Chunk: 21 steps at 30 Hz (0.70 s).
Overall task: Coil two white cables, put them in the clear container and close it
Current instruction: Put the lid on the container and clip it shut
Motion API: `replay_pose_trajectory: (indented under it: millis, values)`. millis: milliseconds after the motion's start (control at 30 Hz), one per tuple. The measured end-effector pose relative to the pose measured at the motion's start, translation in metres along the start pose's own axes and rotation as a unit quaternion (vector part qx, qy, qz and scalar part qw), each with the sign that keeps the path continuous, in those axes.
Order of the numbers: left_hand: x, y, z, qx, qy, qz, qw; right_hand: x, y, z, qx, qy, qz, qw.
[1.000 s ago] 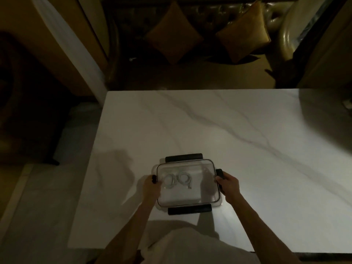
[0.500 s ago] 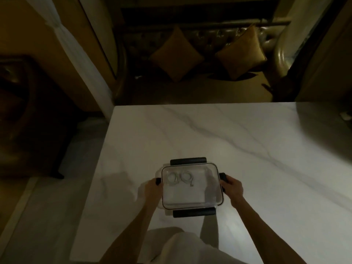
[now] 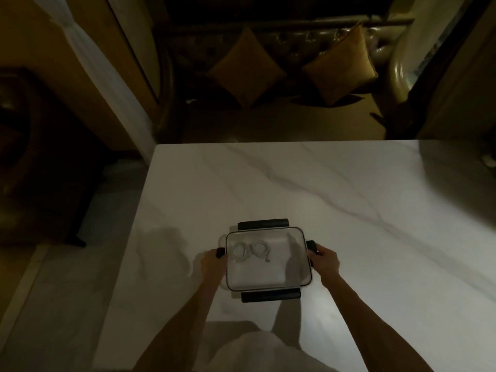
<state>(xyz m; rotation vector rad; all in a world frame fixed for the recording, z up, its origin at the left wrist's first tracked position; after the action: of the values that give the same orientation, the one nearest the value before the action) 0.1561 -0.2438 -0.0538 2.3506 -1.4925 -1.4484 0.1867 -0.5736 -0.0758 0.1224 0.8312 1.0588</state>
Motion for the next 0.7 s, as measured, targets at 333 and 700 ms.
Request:
replay_pose_trajectory:
  millis: [333,700]
  values:
    - [0.010,-0.015,0.023,-0.141,0.149,0.034,0.978,0.003,-0.013,-0.012,0.146,-0.073,0.092,0.982]
    - [0.009,-0.018,-0.001,-0.068,-0.128,-0.007,0.989,0.002,0.006,0.002,0.001,0.073,0.020,0.997]
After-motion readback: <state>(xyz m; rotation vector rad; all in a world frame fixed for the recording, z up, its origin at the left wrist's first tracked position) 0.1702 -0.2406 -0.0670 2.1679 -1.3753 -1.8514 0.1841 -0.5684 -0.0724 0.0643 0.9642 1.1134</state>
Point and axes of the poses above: each hand's wrist, its own y-axis away from the middle knuckle, its own x-axis out of the palm, z = x × y, the point moved 5 cm from there along -y, towards the middle knuckle, and after that the axes turned 11 degrees about -z, right-handed, at the moved point
